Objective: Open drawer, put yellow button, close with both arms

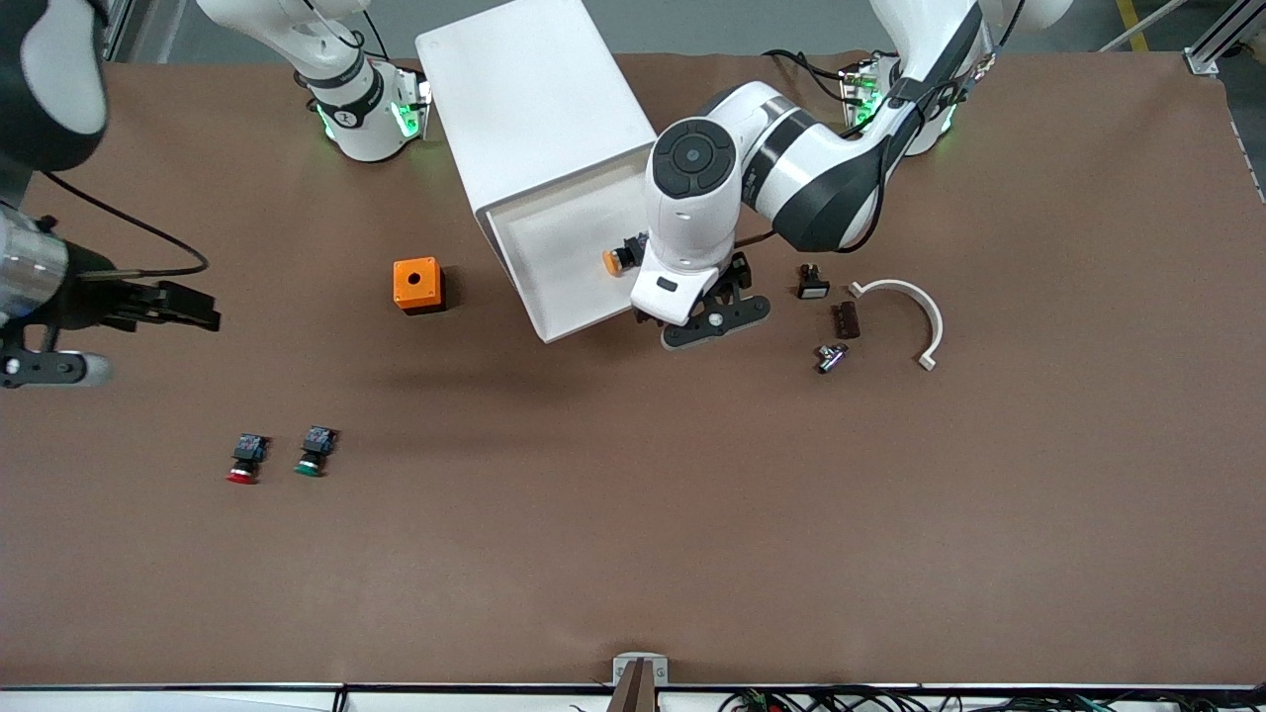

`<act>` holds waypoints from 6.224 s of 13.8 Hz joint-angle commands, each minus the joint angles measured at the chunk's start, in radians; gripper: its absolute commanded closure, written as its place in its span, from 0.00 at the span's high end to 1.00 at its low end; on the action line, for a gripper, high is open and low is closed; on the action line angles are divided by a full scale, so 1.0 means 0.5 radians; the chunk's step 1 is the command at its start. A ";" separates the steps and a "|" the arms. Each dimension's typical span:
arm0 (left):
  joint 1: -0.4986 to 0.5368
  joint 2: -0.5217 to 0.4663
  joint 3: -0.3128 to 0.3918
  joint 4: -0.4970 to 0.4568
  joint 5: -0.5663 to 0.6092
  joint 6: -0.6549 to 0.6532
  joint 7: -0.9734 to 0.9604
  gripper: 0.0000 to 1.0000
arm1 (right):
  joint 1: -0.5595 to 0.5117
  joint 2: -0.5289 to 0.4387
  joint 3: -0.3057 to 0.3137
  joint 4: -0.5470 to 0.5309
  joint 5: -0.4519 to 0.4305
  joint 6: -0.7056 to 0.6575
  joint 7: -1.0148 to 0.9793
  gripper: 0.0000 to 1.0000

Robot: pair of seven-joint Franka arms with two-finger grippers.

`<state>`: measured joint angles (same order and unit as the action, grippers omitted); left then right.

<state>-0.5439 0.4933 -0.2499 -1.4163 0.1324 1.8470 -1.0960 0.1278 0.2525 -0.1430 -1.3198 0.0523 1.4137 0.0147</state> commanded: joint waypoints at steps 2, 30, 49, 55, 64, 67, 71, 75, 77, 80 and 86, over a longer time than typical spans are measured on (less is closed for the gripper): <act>-0.059 0.093 -0.006 0.001 0.060 0.174 -0.005 1.00 | -0.093 -0.020 0.047 0.001 -0.119 -0.054 -0.075 1.00; -0.280 0.124 -0.279 -0.254 -0.259 0.297 -0.704 1.00 | -0.225 -0.100 0.062 0.044 -0.224 -0.250 -0.213 1.00; -0.376 0.167 -0.231 -0.220 -0.253 0.331 -0.867 1.00 | -0.341 -0.312 0.050 -0.048 -0.028 -0.118 -0.213 1.00; -0.030 -0.106 -0.108 -0.217 -0.081 0.294 -0.839 1.00 | -0.332 -0.407 0.062 -0.161 -0.022 -0.100 -0.210 1.00; 0.532 -0.446 -0.114 -0.217 0.125 -0.168 -0.330 1.00 | -0.320 -0.612 0.065 -0.459 0.012 0.066 -0.216 1.00; 0.694 -0.499 -0.111 -0.199 0.122 -0.181 -0.018 1.00 | -0.320 -0.655 0.065 -0.523 0.012 0.105 -0.216 1.00; 0.876 -0.523 -0.108 -0.159 0.125 -0.215 0.439 1.00 | -0.308 -0.778 0.068 -0.689 -0.006 0.234 -0.220 1.00; 1.069 -0.569 -0.117 -0.156 0.097 -0.270 0.872 1.00 | -0.305 -0.775 0.065 -0.686 -0.019 0.234 -0.223 1.00; 1.137 -0.624 -0.114 -0.159 0.091 -0.337 1.059 1.00 | -0.289 -0.775 0.068 -0.683 -0.068 0.241 -0.223 1.00; 1.235 -0.643 -0.114 -0.156 0.088 -0.378 1.277 1.00 | -0.277 -0.775 0.068 -0.680 -0.086 0.241 -0.223 1.00; 1.324 -0.815 -0.114 -0.143 -0.080 -0.555 1.578 1.00 | -0.277 -0.778 0.065 -0.680 -0.123 0.241 -0.223 1.00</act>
<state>0.0845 0.1228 -0.2967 -1.4847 0.1375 1.6015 -0.3815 -0.0173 -0.1106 -0.1088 -1.6367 0.0110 1.5229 -0.0892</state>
